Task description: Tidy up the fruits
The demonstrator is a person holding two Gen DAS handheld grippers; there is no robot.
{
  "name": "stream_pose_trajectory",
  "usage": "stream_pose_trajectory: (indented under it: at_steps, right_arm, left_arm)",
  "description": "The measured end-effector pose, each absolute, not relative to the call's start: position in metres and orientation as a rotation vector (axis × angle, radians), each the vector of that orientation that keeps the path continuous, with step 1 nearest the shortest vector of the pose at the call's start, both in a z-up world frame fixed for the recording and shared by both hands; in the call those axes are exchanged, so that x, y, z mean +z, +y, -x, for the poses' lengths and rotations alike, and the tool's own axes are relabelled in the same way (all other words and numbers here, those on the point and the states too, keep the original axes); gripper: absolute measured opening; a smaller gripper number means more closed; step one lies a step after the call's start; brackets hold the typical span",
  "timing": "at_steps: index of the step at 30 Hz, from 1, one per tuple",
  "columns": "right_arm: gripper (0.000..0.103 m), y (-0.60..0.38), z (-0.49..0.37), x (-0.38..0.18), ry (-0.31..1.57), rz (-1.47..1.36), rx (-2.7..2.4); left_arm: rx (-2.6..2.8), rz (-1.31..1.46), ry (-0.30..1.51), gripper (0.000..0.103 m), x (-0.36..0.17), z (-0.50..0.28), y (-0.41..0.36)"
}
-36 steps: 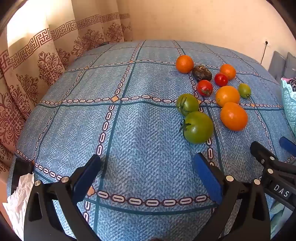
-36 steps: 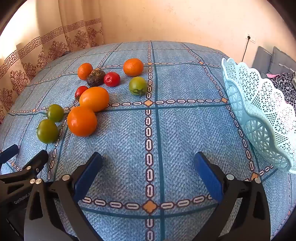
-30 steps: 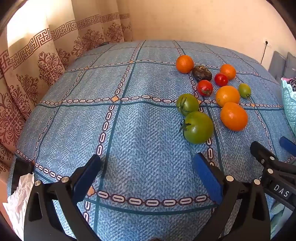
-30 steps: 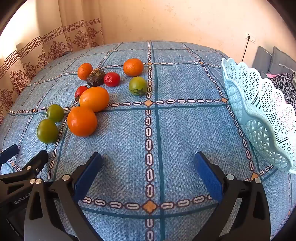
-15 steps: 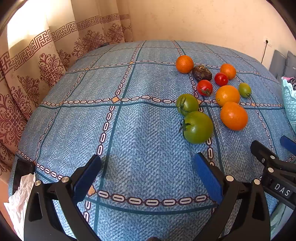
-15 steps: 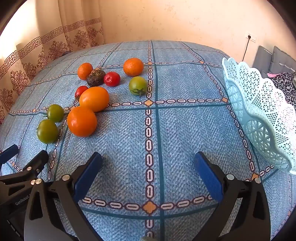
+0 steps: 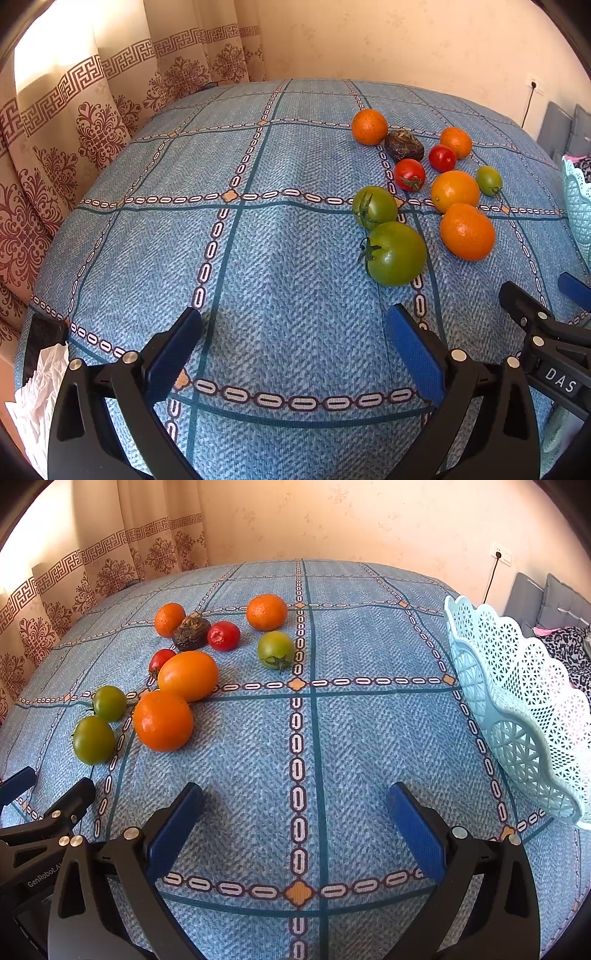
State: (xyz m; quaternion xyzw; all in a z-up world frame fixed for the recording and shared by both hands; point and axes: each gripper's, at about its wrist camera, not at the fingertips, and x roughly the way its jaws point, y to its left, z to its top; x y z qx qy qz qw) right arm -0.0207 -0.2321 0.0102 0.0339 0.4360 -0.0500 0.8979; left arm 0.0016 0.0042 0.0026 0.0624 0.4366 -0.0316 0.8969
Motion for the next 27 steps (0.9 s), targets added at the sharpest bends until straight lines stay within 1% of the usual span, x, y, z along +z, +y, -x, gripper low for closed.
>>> stream_pose_trajectory:
  at_steps: [27]
  right_arm:
    - [0.101, -0.2308, 0.0224, 0.0141, 0.91, -0.057, -0.06]
  left_arm:
    - [-0.088, -0.126, 0.899, 0.098, 0.0021, -0.0026, 0.0025]
